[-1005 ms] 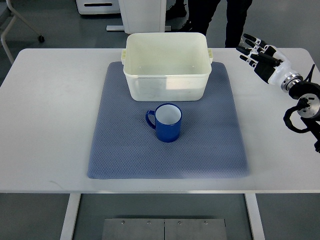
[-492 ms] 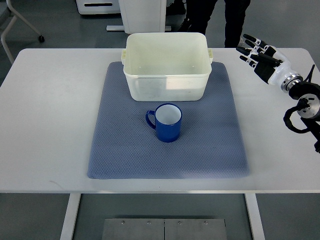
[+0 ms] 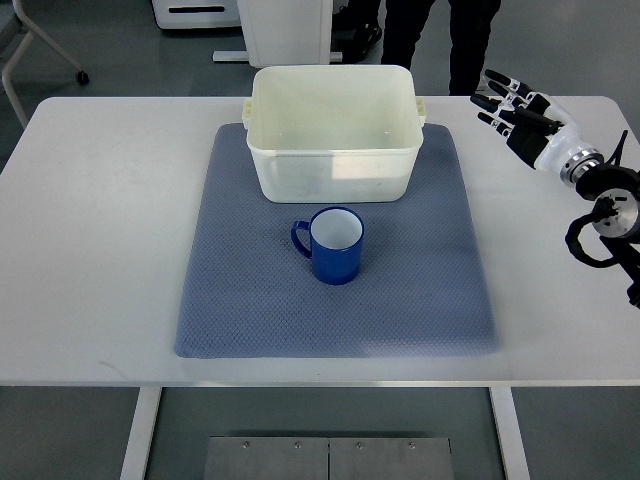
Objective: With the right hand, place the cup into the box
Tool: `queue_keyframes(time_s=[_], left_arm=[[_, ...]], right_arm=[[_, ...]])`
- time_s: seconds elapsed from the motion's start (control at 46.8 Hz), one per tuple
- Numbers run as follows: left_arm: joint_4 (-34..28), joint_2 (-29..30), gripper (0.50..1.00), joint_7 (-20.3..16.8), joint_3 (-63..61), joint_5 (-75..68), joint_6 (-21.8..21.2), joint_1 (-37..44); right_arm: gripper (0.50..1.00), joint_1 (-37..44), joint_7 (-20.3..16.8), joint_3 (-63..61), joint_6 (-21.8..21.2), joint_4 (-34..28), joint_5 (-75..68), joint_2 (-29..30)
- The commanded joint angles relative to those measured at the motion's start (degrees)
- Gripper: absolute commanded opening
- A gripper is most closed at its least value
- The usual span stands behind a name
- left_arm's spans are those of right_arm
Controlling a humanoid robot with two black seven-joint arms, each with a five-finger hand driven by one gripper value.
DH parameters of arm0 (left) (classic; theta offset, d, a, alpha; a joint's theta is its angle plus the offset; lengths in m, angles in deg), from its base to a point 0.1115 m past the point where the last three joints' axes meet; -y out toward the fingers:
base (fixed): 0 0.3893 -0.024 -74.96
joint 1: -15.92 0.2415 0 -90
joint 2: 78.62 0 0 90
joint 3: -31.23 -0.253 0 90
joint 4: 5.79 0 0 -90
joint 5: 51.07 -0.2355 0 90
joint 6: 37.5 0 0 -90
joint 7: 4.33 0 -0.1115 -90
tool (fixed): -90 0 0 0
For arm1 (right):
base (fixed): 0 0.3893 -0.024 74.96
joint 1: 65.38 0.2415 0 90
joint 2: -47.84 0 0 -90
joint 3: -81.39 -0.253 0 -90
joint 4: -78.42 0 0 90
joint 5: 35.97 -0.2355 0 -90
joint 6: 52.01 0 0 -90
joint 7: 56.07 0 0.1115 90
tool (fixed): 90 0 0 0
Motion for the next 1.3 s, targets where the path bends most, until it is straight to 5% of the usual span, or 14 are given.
queue_keyframes(time_s=[0.0, 0.492, 1.283], left_arm=[[0.0, 0.0, 1.000, 0.0, 0.0, 0.0, 0.0, 0.0], [0.0, 0.0, 1.000, 0.0, 0.0, 0.0, 0.0, 0.0], [0.0, 0.0, 1.000, 0.0, 0.0, 0.0, 0.0, 0.0]], right_arm=[[1.000, 0.0, 0.0, -0.1, 0.0, 0.0, 0.0, 0.1], [1.000, 0.2, 0.1, -0.1, -3.3, -2.7, 0.1, -1.3], [0.991, 1.6, 0.0, 3.3, -3.4, -23.3, 7.9, -8.4]])
